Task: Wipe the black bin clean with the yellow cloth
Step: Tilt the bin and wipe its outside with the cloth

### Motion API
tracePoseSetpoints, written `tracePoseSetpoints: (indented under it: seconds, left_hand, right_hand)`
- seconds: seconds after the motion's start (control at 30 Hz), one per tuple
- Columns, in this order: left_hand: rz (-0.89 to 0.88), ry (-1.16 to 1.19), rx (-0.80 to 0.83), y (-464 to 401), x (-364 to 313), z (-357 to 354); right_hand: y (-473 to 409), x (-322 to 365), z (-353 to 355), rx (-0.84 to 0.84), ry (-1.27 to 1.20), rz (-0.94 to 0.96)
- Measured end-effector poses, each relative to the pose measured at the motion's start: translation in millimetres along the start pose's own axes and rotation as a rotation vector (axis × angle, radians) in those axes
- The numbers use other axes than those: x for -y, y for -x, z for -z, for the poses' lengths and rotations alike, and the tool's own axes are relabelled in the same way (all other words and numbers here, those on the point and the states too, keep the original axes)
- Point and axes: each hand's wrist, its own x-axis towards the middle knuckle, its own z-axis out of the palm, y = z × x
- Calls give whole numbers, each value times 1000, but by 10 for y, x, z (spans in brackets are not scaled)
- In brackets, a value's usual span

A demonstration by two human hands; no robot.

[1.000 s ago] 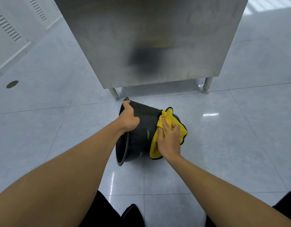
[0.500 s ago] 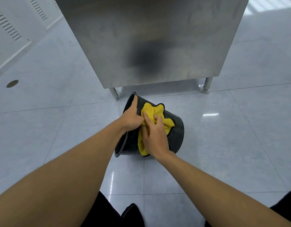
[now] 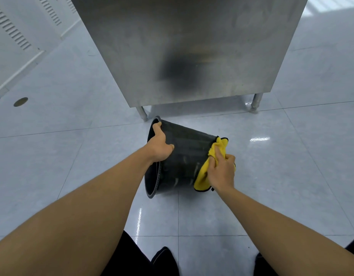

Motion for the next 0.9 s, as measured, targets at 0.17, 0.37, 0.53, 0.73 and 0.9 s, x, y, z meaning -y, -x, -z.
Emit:
tracePoseSetpoints:
  seconds: [0.17, 0.37, 0.53, 0.73, 0.9]
  left_hand:
    - [-36, -39, -36, -23, 54, -47]
    - [-52, 81, -22, -87, 24, -35]
    - [-104, 79, -84, -100, 9, -38]
    - [-82, 51, -161, -107, 37, -15]
    - [-32, -38, -44, -22, -92, -26]
  right_hand:
    - [6, -25, 8, 6, 12, -25]
    - [162, 321, -53, 6, -26, 201]
    - [328, 746, -118, 15, -123, 469]
    - [330, 771, -126, -24, -39, 509]
    - [261, 662, -122, -21, 1, 397]
